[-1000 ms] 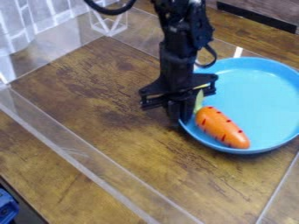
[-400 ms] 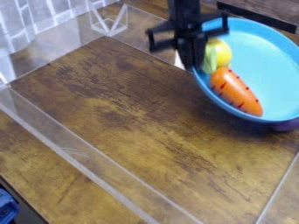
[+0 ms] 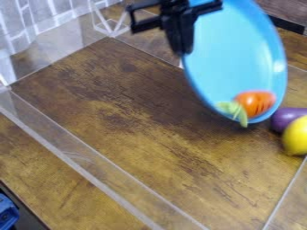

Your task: Move the carrot to the right side

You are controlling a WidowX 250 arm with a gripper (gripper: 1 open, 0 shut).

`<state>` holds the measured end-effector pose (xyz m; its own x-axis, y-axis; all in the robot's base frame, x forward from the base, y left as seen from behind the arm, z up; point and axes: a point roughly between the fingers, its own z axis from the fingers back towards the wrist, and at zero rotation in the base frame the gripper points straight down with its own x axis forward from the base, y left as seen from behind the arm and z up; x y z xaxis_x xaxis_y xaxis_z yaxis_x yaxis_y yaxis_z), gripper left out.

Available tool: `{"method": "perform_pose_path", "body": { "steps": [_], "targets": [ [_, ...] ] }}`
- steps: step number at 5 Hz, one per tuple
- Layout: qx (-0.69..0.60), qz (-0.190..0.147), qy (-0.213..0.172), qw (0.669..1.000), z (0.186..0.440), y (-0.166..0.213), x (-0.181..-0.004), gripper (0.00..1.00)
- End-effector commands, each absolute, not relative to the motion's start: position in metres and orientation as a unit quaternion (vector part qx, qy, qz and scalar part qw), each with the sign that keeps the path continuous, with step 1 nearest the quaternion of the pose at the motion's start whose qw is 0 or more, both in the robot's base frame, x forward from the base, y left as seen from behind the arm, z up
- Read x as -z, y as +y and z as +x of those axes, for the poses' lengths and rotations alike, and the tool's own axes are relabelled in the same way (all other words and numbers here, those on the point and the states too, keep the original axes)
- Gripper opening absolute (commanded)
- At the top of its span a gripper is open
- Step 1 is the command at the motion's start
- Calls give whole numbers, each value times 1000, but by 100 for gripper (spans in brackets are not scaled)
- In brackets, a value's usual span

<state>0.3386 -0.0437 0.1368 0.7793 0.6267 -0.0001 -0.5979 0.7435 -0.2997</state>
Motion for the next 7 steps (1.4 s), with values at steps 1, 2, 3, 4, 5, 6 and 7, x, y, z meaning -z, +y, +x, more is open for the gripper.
{"method": "perform_pose_path", "body": {
  "steps": [1,2,3,4,5,6,7],
  "targets": [
    [-302,-158,-87,936,323,-58,-161,0],
    [-293,-159,-93,938,334,-61,-156,0],
    [-244,-161,-87,952,339,-65,-152,100],
    [-192,-164,-82,964,346,-68,-146,100],
    [-139,-163,-72,974,360,-73,-136,100],
    [-82,-159,-61,982,338,-103,-116,100],
    [-18,-155,-48,987,315,-131,-91,100]
  ]
}}
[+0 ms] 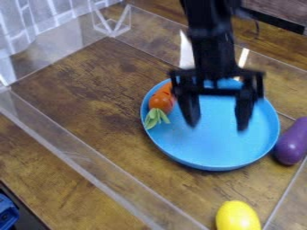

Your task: Move the carrot to the right side

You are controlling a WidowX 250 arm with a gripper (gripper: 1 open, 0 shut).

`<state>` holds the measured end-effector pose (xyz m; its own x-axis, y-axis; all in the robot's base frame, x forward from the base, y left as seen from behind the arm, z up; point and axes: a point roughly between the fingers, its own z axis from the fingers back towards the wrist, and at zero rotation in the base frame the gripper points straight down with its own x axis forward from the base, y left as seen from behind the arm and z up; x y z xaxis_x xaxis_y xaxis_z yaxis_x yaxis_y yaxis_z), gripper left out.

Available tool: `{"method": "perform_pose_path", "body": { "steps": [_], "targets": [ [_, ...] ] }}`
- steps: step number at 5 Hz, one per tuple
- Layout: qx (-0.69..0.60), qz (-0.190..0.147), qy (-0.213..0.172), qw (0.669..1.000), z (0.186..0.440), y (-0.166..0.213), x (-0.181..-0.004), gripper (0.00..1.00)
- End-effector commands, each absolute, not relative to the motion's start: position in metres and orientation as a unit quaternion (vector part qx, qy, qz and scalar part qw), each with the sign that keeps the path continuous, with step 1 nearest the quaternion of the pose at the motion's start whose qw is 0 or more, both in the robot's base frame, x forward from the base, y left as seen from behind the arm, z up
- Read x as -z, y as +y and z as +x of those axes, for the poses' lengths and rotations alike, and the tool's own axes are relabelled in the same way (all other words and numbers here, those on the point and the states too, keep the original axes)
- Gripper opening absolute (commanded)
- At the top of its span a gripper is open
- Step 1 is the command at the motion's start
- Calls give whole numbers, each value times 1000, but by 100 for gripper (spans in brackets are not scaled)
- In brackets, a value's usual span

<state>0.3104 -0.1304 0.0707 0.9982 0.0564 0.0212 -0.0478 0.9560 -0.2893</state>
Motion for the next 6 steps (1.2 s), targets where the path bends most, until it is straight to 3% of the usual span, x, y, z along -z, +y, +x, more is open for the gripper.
{"method": "perform_pose_path", "body": {
  "steps": [1,2,3,6],
  "targets": [
    [-16,-148,-40,988,299,-147,-64,100],
    [-30,-141,-43,989,288,-156,-43,100],
    [-30,-136,-44,989,294,-157,-34,100],
    [-16,-122,-26,992,306,-158,-21,100]
  ]
}}
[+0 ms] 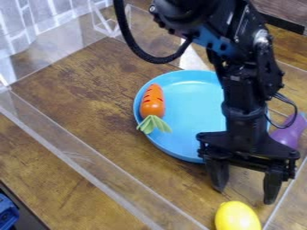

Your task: Move the carrot to the right side

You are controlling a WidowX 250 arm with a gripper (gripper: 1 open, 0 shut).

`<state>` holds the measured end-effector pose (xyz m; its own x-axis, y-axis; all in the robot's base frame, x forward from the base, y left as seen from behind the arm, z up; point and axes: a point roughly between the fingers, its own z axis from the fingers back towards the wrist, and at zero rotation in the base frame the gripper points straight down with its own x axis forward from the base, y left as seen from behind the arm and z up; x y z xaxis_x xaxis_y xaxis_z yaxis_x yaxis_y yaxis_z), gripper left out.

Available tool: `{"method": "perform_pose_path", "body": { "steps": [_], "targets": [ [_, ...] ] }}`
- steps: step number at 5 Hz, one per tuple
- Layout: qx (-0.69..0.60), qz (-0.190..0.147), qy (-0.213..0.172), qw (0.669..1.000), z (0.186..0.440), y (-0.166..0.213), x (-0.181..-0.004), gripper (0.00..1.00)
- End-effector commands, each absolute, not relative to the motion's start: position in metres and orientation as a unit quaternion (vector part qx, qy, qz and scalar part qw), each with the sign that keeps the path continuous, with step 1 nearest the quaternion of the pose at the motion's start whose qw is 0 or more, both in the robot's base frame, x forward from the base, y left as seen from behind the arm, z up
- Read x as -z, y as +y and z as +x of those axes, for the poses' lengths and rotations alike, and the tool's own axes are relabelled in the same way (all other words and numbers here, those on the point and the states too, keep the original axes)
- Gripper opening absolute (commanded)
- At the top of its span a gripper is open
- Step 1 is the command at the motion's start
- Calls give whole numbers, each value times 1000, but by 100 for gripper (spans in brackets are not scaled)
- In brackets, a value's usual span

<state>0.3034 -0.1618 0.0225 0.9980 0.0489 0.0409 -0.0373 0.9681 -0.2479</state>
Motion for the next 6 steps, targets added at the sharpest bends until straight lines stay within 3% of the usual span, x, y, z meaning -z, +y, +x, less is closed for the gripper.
{"method": "perform_pose_path", "body": {
  "steps": [1,3,6],
  "targets": [
    [7,-116,-21,993,308,-151,-28,100],
    [49,-105,-12,993,310,-136,-41,100],
    [59,-84,-17,995,322,-144,-30,100]
  ]
}}
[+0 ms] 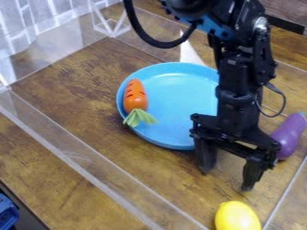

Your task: Move the carrot to the right side

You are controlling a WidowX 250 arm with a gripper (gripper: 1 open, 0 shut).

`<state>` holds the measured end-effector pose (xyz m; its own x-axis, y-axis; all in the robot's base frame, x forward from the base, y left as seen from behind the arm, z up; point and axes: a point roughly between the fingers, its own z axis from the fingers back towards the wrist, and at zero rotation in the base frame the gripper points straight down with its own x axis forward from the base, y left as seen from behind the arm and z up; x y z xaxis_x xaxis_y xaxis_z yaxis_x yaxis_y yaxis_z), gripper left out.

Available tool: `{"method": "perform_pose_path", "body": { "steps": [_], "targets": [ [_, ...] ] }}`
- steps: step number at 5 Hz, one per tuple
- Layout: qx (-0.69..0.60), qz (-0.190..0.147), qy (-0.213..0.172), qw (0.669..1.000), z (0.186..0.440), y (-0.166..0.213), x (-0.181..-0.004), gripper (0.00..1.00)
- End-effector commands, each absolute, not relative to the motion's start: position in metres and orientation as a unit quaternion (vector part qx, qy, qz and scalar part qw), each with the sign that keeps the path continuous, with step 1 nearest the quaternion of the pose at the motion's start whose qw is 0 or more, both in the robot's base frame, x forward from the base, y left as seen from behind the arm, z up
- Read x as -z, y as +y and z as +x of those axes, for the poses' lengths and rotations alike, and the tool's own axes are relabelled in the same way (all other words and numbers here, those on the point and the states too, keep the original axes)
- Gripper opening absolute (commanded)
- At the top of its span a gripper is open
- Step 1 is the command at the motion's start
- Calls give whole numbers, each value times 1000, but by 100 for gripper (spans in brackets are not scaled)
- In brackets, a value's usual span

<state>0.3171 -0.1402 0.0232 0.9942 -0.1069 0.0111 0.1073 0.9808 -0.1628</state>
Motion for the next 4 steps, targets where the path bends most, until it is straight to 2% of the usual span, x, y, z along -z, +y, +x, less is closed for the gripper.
{"method": "perform_pose_path", "body": {
  "steps": [1,2,3,4],
  "targets": [
    [39,-78,-24,996,324,-152,-26,0],
    [67,-80,-29,994,322,-158,-34,100],
    [96,-84,-32,991,321,-164,-45,100],
    [118,-81,-34,989,324,-165,-48,100]
  ]
}}
